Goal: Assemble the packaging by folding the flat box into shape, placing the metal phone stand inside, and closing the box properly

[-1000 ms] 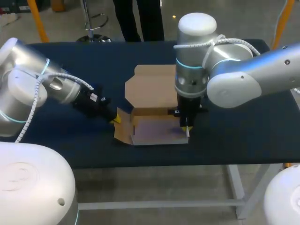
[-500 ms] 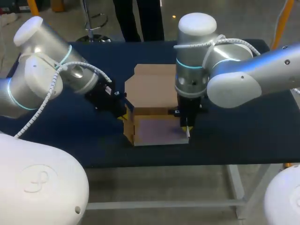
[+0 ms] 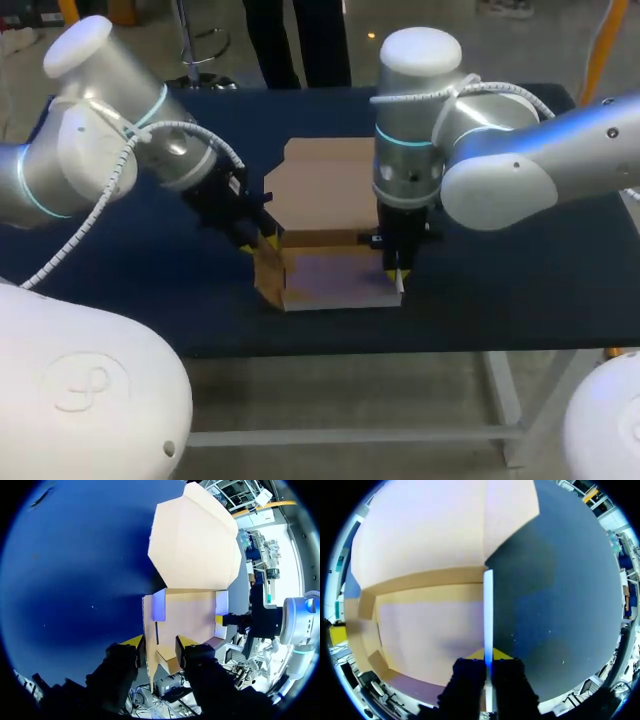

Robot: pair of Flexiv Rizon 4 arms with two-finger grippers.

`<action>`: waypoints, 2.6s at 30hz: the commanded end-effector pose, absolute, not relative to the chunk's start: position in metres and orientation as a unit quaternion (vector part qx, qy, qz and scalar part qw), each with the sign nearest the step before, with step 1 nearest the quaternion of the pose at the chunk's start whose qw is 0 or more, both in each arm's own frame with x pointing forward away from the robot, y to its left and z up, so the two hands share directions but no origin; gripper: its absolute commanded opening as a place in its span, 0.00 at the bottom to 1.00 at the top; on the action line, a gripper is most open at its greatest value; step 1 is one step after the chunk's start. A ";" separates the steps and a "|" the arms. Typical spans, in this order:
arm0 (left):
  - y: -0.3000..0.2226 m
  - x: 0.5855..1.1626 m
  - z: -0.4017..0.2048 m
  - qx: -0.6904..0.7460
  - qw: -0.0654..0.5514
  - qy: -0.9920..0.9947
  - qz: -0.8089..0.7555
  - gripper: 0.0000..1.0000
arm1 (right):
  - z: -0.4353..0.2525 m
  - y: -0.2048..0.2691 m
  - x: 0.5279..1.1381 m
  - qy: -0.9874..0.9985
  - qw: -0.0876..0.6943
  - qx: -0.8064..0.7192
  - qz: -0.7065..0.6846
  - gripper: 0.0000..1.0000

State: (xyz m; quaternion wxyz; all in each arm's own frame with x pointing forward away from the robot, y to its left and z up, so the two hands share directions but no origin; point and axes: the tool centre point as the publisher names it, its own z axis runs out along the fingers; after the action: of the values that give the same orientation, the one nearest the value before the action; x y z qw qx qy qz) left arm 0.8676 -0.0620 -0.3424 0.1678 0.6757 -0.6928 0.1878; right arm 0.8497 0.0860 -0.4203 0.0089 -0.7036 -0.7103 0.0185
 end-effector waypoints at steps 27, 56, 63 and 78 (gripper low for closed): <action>0.018 0.847 -0.374 0.647 0.220 -0.662 0.308 0.22 | -0.420 0.087 0.850 -0.711 0.009 -0.703 0.021 0.00; -0.011 0.856 -0.407 0.611 0.279 -0.665 0.327 0.18 | -0.420 0.087 0.850 -0.711 0.009 -0.703 0.021 0.00; -0.019 0.857 -0.403 0.600 0.288 -0.665 0.338 0.18 | -0.420 0.087 0.850 -0.711 0.009 -0.703 0.021 0.00; -0.044 0.858 -0.381 0.565 0.306 -0.676 0.361 0.22 | -0.420 0.087 0.850 -0.711 0.009 -0.703 0.021 0.00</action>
State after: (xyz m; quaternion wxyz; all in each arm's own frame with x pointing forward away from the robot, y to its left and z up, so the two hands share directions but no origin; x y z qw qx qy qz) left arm 0.8551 -0.0408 -0.3832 0.3042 0.5667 -0.6740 0.3633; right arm 0.8497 0.0861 -0.4203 0.0089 -0.7036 -0.7103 0.0186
